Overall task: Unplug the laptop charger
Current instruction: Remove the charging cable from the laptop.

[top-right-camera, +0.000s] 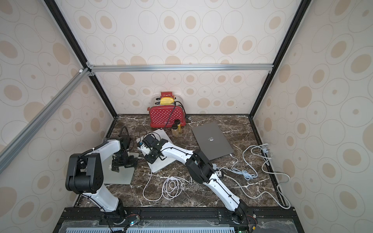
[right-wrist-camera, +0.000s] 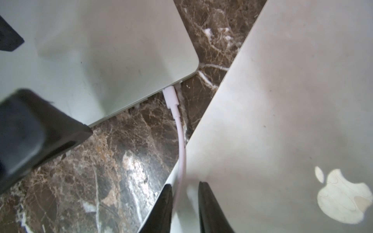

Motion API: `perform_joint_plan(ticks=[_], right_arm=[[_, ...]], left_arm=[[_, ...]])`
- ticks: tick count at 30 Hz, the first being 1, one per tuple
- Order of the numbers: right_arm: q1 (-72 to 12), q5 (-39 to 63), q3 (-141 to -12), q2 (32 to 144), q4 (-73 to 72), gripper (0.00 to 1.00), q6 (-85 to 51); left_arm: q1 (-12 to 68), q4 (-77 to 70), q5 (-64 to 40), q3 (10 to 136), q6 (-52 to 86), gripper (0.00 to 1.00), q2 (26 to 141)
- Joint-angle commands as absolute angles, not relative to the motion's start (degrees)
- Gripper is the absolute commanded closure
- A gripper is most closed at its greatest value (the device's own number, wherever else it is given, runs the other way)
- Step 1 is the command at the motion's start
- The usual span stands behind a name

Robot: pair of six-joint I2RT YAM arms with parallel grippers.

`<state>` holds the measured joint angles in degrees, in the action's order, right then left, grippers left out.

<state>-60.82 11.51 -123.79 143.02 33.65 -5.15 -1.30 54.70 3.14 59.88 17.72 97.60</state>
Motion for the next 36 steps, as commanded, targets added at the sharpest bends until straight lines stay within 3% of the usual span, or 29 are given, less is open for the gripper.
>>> perform_joint_plan(ticks=[1,5,13,19,21,24,28,31,33,36], right_arm=[[-62.18,10.33,-119.86,142.67,38.13,0.74,-5.08],[-62.58,6.57,-119.18,142.29,39.47,0.82,-4.12],[-63.37,3.41,-118.19,141.86,40.73,0.81,-3.21],[-63.95,2.85,-115.79,141.11,38.85,0.60,-6.03],[-63.90,2.89,-114.07,140.46,37.21,0.60,-6.69],[-63.96,2.26,-114.47,141.05,37.89,0.67,-6.48],[-63.96,1.94,-115.55,142.38,39.30,0.85,-6.52],[-64.00,2.11,-113.95,142.03,38.63,0.91,-7.52],[-63.99,2.15,-111.55,140.80,36.75,1.00,-8.05],[-64.00,0.97,-107.58,138.11,34.21,1.00,-8.69]], left_arm=[[-1.67,55.87,4.83,60.73,16.96,0.01,99.28],[-1.66,55.97,6.68,60.74,17.49,0.01,99.01],[-1.60,55.85,6.80,60.91,17.75,0.01,99.10],[-1.66,55.81,7.13,60.73,18.02,0.01,97.89],[-1.60,55.97,7.35,60.90,18.03,0.01,98.16],[-1.66,55.95,7.24,60.91,18.00,0.01,98.01],[-1.66,55.95,8.03,60.73,18.21,0.01,97.67],[-1.67,56.04,8.86,60.60,18.38,0.01,97.79],[-1.67,56.07,8.78,60.55,18.47,0.01,98.17],[-1.67,56.14,9.19,60.73,18.52,0.01,99.21]])
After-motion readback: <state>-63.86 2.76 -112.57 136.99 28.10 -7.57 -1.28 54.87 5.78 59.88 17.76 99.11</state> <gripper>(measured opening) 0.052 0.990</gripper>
